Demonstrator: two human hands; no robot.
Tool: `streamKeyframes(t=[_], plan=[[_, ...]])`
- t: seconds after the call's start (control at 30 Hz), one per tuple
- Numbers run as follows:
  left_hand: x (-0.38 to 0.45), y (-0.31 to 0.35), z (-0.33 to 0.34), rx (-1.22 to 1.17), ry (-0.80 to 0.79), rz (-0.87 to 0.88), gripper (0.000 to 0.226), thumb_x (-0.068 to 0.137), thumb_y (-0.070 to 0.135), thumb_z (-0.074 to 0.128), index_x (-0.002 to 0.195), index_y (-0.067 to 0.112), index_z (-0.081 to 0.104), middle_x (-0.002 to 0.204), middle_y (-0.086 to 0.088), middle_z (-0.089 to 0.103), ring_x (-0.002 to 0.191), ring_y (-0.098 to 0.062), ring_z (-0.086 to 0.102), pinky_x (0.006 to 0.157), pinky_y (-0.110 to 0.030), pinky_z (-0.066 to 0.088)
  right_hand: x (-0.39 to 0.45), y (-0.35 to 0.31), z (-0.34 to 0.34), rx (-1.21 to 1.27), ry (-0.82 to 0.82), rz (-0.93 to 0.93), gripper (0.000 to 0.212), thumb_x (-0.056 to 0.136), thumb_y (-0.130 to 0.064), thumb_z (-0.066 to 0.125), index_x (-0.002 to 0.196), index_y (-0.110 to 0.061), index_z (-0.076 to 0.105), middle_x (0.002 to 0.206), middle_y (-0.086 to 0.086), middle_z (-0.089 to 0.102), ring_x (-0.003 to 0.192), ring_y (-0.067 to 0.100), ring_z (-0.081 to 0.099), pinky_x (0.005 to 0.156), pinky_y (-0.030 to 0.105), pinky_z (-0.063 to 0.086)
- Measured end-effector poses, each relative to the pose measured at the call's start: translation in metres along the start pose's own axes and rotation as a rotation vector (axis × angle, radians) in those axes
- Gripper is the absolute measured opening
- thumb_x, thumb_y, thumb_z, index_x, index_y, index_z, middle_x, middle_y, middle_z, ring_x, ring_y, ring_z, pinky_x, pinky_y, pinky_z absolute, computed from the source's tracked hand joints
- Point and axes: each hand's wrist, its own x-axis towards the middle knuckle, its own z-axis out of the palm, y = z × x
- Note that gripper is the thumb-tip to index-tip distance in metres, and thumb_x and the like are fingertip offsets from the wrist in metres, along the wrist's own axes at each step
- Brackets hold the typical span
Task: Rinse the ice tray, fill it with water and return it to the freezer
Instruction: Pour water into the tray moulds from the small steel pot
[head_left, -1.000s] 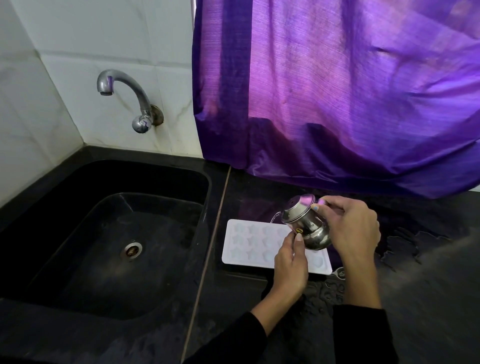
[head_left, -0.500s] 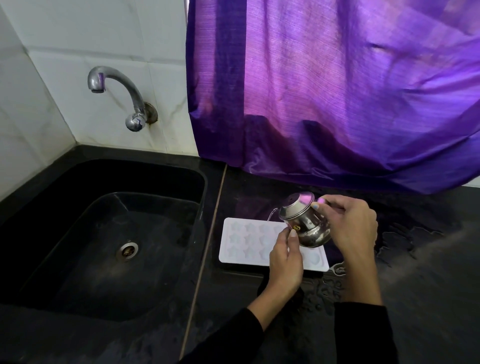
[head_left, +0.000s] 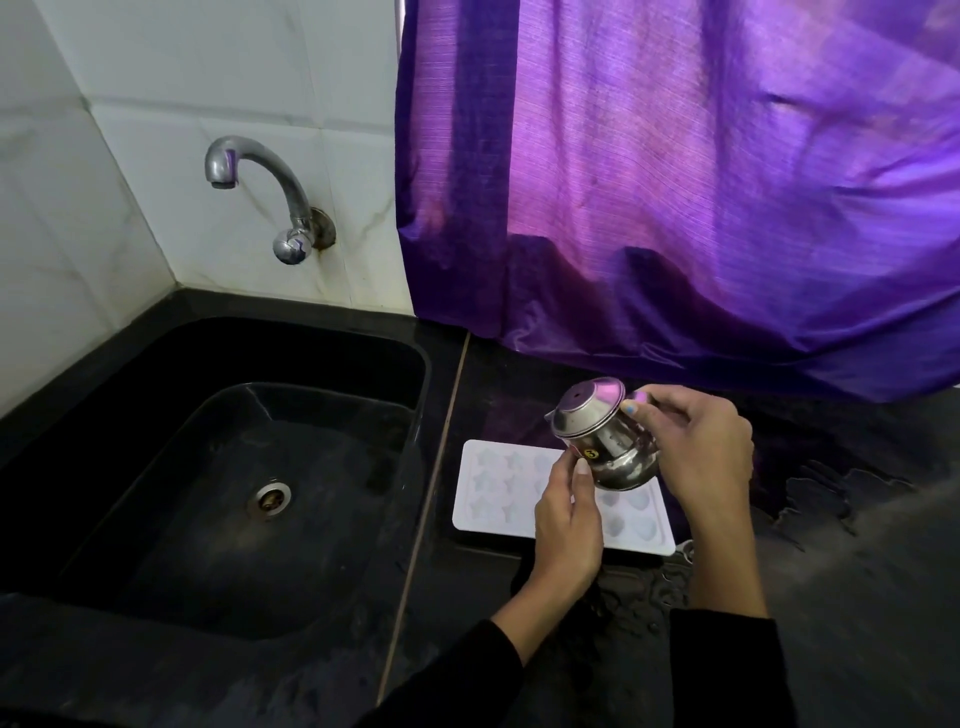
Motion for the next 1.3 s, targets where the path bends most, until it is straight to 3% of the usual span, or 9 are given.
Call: streamKeyframes(t=[0.2, 0.37, 0.5, 0.77, 1.1, 1.3], plan=[[0.000, 0.000, -0.007, 0.027, 0.003, -0.033, 0.031, 0.102, 0.030, 0.034, 0.128, 0.028, 0.050, 0.101, 0.028, 0.058, 0.092, 0.022, 0.051, 0.077, 0.001, 0.036, -0.003, -0.009, 0.008, -0.098, -0.033, -0.018, 0.016, 0.085, -0.036, 0.067, 0.098, -0.029, 0.073, 0.083, -0.006, 0.071, 0.078, 0.013, 0.057, 0.070, 0.030, 0.042], [0.001, 0.000, -0.010, 0.039, -0.008, -0.053, 0.032, 0.102, 0.031, 0.034, 0.128, 0.026, 0.052, 0.101, 0.025, 0.059, 0.096, 0.016, 0.052, 0.076, 0.001, 0.036, -0.004, -0.012, 0.013, -0.138, -0.030, -0.025, 0.019, 0.084, -0.038, 0.067, 0.100, -0.030, 0.072, 0.087, -0.005, 0.072, 0.086, 0.019, 0.062, 0.074, 0.035, 0.046], [0.003, -0.002, -0.011, 0.050, -0.019, -0.065, 0.034, 0.102, 0.032, 0.034, 0.129, 0.023, 0.052, 0.113, 0.014, 0.062, 0.103, 0.007, 0.054, 0.079, -0.001, 0.036, -0.005, -0.011, 0.014, -0.162, -0.023, -0.028, 0.019, 0.084, -0.040, 0.067, 0.100, -0.031, 0.072, 0.088, -0.005, 0.073, 0.089, 0.022, 0.064, 0.075, 0.036, 0.048], [0.003, -0.003, -0.010, 0.049, -0.035, -0.078, 0.036, 0.102, 0.034, 0.034, 0.132, 0.023, 0.050, 0.119, 0.008, 0.063, 0.109, -0.004, 0.055, 0.081, -0.005, 0.037, -0.004, -0.010, 0.015, -0.193, -0.021, -0.015, 0.020, 0.084, -0.040, 0.067, 0.101, -0.031, 0.072, 0.091, -0.004, 0.073, 0.091, 0.023, 0.063, 0.073, 0.032, 0.044], [-0.001, 0.004, -0.011, 0.038, -0.014, -0.062, 0.032, 0.102, 0.031, 0.034, 0.128, 0.025, 0.051, 0.099, 0.025, 0.058, 0.089, 0.022, 0.050, 0.072, 0.004, 0.035, -0.005, -0.007, 0.013, -0.112, -0.007, -0.004, 0.015, 0.082, -0.037, 0.070, 0.094, -0.030, 0.073, 0.082, -0.008, 0.071, 0.084, 0.017, 0.064, 0.073, 0.033, 0.048], [-0.001, 0.008, -0.013, -0.015, 0.041, -0.044, 0.022, 0.102, 0.031, 0.034, 0.117, 0.038, 0.049, 0.097, 0.029, 0.057, 0.088, 0.026, 0.049, 0.077, -0.004, 0.037, -0.004, -0.008, 0.010, -0.022, -0.013, -0.020, 0.017, 0.081, -0.034, 0.071, 0.096, -0.028, 0.074, 0.084, -0.007, 0.073, 0.083, 0.011, 0.065, 0.072, 0.030, 0.048]])
